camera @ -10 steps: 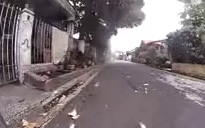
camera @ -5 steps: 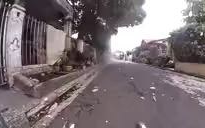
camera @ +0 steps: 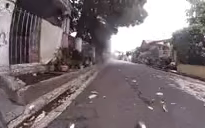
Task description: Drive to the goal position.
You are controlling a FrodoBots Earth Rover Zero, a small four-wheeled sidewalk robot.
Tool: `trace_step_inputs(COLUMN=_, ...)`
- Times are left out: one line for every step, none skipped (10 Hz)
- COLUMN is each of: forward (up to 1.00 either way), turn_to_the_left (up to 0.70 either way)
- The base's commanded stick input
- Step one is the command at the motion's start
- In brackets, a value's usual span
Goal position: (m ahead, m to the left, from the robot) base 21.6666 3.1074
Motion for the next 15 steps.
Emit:
trace_step_inputs(forward=0.7, turn_to_the_left=-0.14)
trace_step_inputs(forward=0.7, turn_to_the_left=-0.14)
trace_step_inputs(forward=0.7, turn_to_the_left=-0.14)
trace_step_inputs(forward=0.7, turn_to_the_left=-0.13)
trace_step_inputs(forward=0.7, turn_to_the_left=-0.13)
trace_step_inputs(forward=0.7, turn_to_the_left=-0.05)
trace_step_inputs(forward=0.7, turn_to_the_left=0.0)
trace_step_inputs(forward=0.7, turn_to_the_left=0.0)
trace_step_inputs(forward=0.7, turn_to_the_left=0.0)
trace_step_inputs(forward=0.7, turn_to_the_left=-0.01)
trace_step_inputs(forward=0.7, turn_to_the_left=-0.11)
trace_step_inputs(forward=0.7, turn_to_the_left=-0.12)
trace_step_inputs(forward=0.7, turn_to_the_left=-0.05)
trace_step_inputs(forward=0.7, turn_to_the_left=-0.01)
trace_step_inputs(forward=0.7, turn_to_the_left=0.0)
